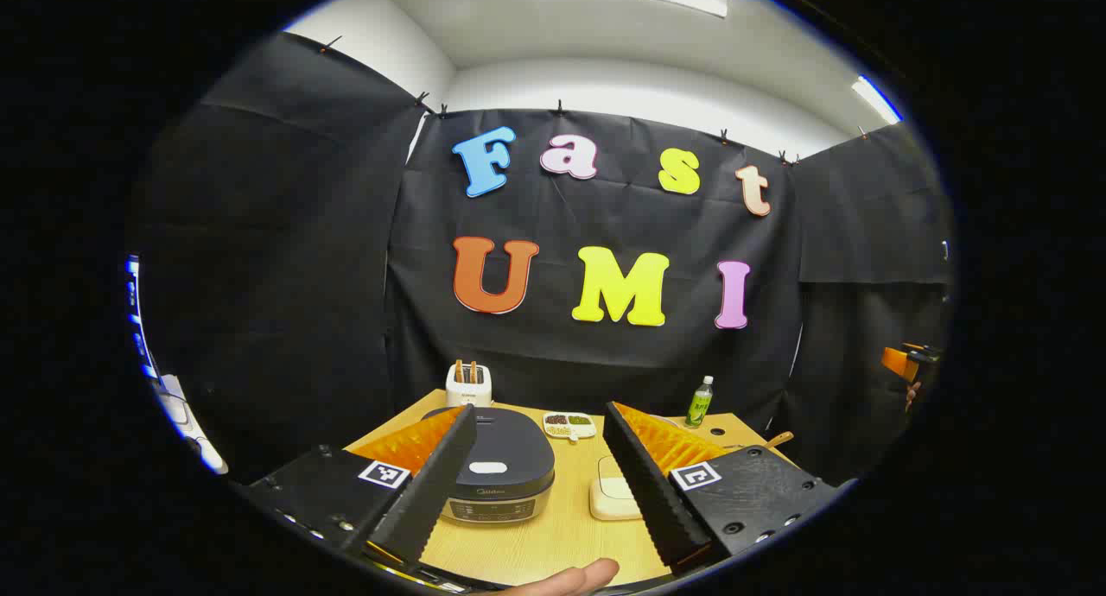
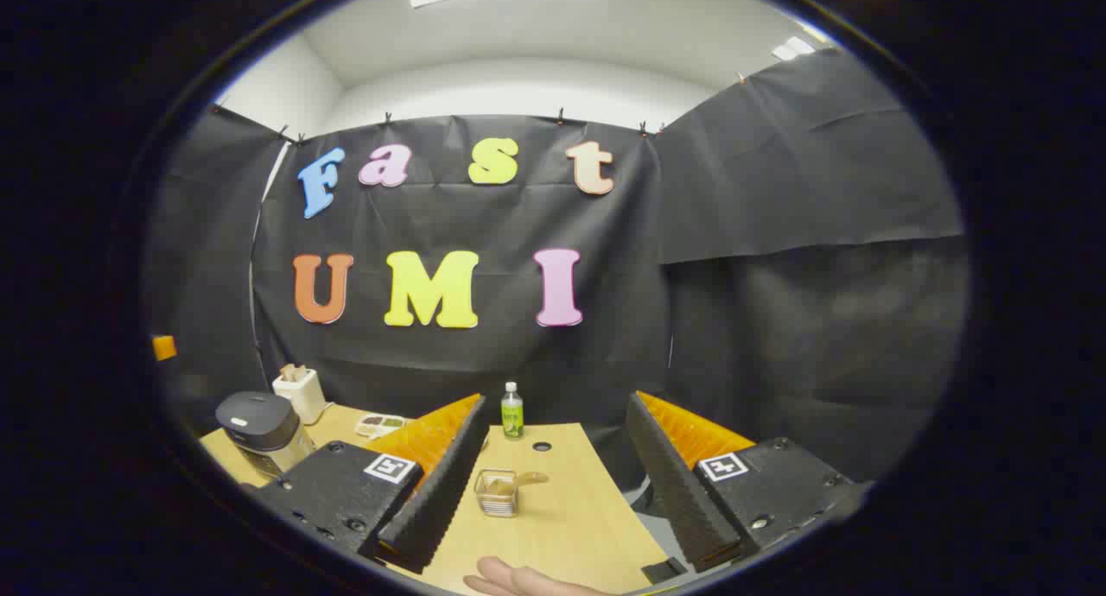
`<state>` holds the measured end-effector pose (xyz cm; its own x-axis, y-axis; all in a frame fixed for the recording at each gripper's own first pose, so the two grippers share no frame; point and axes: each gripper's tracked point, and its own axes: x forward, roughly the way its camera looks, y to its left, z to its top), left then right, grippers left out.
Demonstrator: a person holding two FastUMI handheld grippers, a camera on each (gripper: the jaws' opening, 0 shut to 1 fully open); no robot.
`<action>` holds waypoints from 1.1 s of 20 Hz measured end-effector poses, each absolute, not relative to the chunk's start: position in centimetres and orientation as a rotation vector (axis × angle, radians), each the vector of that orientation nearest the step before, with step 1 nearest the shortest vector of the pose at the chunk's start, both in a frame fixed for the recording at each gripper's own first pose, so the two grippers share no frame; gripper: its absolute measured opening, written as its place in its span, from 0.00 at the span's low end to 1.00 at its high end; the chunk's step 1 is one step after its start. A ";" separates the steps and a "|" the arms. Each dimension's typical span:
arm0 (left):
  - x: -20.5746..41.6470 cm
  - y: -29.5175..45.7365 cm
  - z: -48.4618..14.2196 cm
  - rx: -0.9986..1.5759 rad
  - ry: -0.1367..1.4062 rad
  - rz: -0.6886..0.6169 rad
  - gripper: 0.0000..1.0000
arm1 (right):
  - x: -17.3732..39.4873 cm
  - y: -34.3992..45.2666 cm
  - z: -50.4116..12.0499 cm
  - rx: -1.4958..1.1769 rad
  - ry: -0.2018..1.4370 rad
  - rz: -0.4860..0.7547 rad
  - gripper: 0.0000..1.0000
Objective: Close the left gripper, press the button to open the rice cooker; take a wooden spoon from the chopstick holder with the right hand, scoop a spoonful of rice and pour it into the rice cooker, then put the wooden spoon back into the chopstick holder.
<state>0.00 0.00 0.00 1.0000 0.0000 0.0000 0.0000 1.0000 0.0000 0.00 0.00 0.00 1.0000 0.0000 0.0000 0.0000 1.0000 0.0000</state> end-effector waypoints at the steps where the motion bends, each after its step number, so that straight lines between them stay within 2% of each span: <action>1: -0.1 0.0 -0.1 0.006 0.002 0.000 0.94 | 0.0 -0.2 0.0 0.000 -0.001 -0.004 1.00; 12: -0.1 0.1 0.0 0.033 -0.001 0.003 0.94 | 0.6 -1.3 -1.3 -0.017 0.005 -0.022 1.00; 13: -0.1 -0.1 -0.1 0.042 -0.001 -0.001 0.82 | 0.6 -1.2 -1.6 -0.020 0.008 -0.020 1.00; 15: 0.5 -0.1 -0.4 0.060 -0.002 0.005 0.78 | 0.6 -1.1 -2.0 -0.030 0.012 -0.015 1.00; 16: 0.6 0.1 -0.6 0.074 -0.001 0.011 0.92 | 0.5 -1.0 -2.2 -0.030 0.012 -0.013 1.00; 17: 0.8 0.3 -1.0 0.090 0.003 0.022 0.78 | 0.5 -0.9 -2.3 -0.028 0.011 -0.008 1.00; 18: 1.1 0.6 -1.2 0.106 0.004 0.035 0.92 | 0.4 -0.8 -2.4 -0.026 0.008 -0.003 1.00; 19: 1.5 0.8 -1.2 0.118 0.001 0.047 0.78 | 0.4 -0.8 -2.4 -0.024 0.004 0.000 1.00; 20: 1.8 0.9 -1.7 0.124 0.008 0.048 0.92 | 0.4 -0.9 -2.5 -0.023 0.000 0.000 1.00; 21: 2.0 0.8 -2.1 0.117 0.019 0.038 0.79 | 0.3 -0.9 -2.5 -0.022 -0.004 0.000 1.00; 22: 2.3 0.6 -2.4 0.102 0.028 0.022 0.85 | 0.4 -0.9 -2.6 -0.021 -0.007 0.002 1.00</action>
<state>2.29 0.60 -2.43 0.9993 0.0238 -0.0272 -0.0209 0.9946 0.1020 0.36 -0.91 -2.61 1.0000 0.0016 0.0071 -0.0014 0.9998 -0.0207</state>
